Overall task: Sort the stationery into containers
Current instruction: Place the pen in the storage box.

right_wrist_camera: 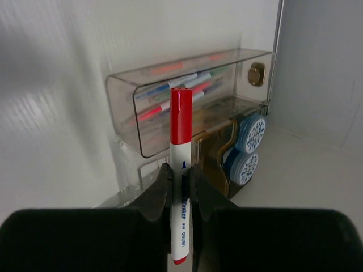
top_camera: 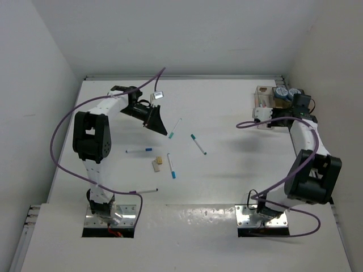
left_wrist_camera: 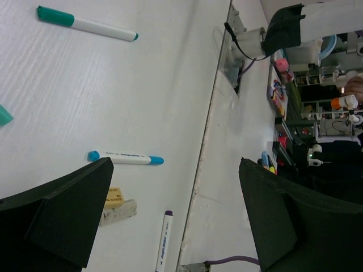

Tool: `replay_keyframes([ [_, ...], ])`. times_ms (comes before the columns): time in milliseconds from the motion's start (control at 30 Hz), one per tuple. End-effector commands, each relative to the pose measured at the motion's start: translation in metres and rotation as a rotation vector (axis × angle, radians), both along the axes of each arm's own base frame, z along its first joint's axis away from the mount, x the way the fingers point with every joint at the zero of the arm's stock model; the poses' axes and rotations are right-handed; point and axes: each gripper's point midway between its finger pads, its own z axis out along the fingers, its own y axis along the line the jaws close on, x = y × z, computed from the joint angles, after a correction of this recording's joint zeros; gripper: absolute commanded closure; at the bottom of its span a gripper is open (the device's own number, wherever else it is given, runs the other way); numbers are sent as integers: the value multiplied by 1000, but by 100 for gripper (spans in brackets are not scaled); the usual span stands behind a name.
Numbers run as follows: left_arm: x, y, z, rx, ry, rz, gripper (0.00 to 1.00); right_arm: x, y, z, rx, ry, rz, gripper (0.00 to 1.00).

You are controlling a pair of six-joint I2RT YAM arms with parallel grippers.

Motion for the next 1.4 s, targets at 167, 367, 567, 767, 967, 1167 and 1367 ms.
replay_keyframes([
  [167, 12, -3, 0, -39, -43, -3, 0, 46, -27, 26, 74, -167, -83, 100],
  [367, 19, -5, 0, -54, -34, 6, 0, 60, -47, 40, 258, -155, -371, 100],
  [567, 16, -5, 4, -65, -47, 8, 0, 37, -40, 69, 719, -93, -1019, 100],
  [767, 16, -2, 8, -81, -30, 23, 0, 5, -33, 65, 1030, -236, -1557, 100],
  [967, 18, 2, 16, -78, -45, 29, 0, 3, -22, 51, 1261, -278, -1790, 100],
  [1167, 15, 10, 17, -76, -48, 47, 0, -12, -40, 26, 1431, -492, -2087, 100],
  [1367, 14, 14, 16, -70, -38, 57, 0, -21, -71, 19, 1521, -705, -2193, 100],
])
